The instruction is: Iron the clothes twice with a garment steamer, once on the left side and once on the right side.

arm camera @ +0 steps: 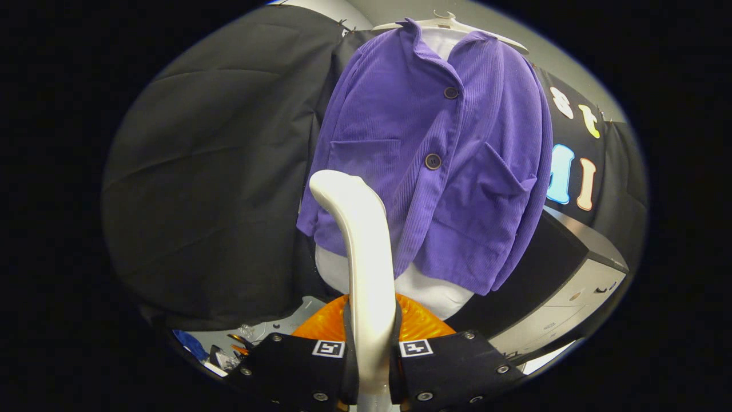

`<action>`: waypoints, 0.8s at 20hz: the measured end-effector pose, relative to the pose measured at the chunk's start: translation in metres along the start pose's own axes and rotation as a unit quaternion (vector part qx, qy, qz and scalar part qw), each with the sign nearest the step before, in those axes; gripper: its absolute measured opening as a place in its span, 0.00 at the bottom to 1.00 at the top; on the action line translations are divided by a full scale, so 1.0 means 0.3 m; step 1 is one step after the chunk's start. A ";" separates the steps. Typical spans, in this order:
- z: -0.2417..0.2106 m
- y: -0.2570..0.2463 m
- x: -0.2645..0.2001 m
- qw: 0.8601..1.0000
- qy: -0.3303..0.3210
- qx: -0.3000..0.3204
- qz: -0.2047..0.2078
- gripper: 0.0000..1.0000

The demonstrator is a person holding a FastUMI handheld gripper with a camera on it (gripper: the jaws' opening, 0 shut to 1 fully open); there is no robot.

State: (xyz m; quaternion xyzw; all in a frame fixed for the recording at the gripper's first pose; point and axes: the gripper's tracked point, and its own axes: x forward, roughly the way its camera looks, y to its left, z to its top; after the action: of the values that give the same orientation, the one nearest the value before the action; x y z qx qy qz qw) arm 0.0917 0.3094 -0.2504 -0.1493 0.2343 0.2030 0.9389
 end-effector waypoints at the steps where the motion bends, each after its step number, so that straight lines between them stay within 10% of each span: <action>1: -0.020 -0.004 -0.027 1.000 0.004 -0.001 0.005 0.20; 16: -0.161 -0.361 -0.573 0.997 0.034 0.066 -0.012 0.20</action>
State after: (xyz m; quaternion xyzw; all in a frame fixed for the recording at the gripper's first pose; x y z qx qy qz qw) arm -0.0166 0.1431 -0.1851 -0.0963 0.2771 0.1700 0.9408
